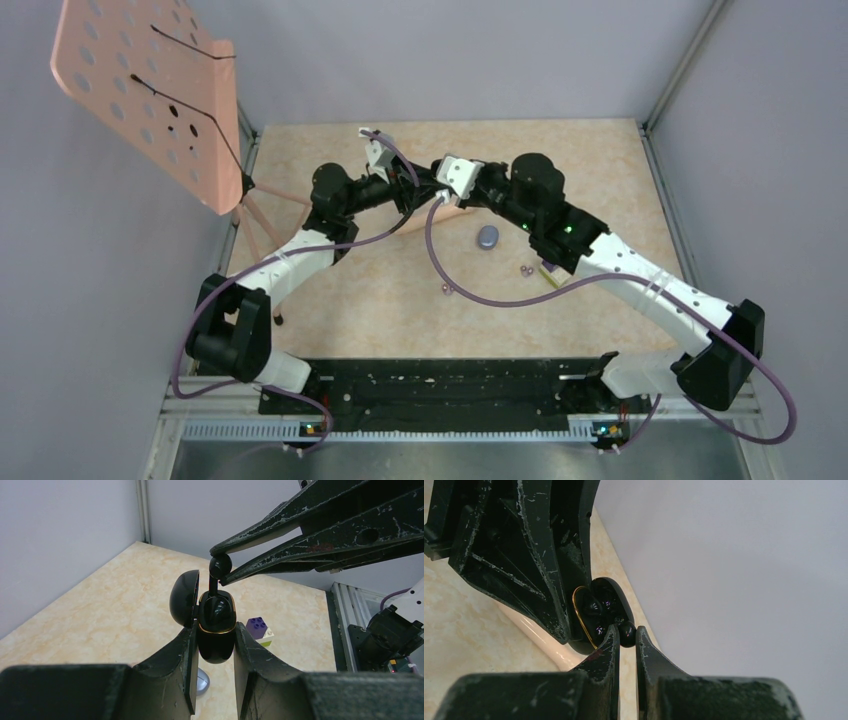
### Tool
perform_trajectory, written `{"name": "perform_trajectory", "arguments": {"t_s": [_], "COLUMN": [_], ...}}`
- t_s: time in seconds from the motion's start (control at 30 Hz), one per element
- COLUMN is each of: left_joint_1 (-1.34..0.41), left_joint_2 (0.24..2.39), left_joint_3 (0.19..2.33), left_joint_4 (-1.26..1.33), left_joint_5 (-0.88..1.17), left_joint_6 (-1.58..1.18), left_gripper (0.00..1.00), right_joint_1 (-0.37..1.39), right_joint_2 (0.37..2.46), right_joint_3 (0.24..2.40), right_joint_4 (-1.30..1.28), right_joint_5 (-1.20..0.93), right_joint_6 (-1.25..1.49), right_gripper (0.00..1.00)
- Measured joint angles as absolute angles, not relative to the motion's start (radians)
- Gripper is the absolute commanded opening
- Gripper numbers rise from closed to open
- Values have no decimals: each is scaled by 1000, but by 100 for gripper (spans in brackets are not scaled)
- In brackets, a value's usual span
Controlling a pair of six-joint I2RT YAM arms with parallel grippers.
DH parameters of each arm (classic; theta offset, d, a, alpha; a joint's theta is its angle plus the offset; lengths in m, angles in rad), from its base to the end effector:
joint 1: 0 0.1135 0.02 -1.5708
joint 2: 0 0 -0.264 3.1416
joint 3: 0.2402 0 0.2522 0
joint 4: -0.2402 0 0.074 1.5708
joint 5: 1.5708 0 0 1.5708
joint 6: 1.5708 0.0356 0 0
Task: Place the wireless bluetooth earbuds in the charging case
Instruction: Place the earbud in the charging case.
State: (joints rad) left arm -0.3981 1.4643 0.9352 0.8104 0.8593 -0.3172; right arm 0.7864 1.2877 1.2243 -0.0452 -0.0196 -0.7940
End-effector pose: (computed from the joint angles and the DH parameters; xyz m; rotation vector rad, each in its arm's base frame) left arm 0.2911 -0.1517 0.3311 0.8248 1.2379 -1.1366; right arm 0.2139 0.2153 0.3995 -1.2035 1.1713 0.0107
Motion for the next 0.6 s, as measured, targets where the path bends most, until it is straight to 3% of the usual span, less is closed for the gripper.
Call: {"name": "perform_trajectory", "arguments": {"t_s": [0.6], "left_joint_1": [-398], "left_joint_2": [1464], "left_joint_3": [935], "left_joint_4": [810], "left_joint_5": [855], "left_joint_6": [-320], "left_gripper": [0], "right_joint_1": [797], "right_joint_2": [1296], "right_joint_3": [1224], "right_joint_4": [-62], "right_joint_5": [-26], "right_joint_6": [-871], "right_gripper": [0]}}
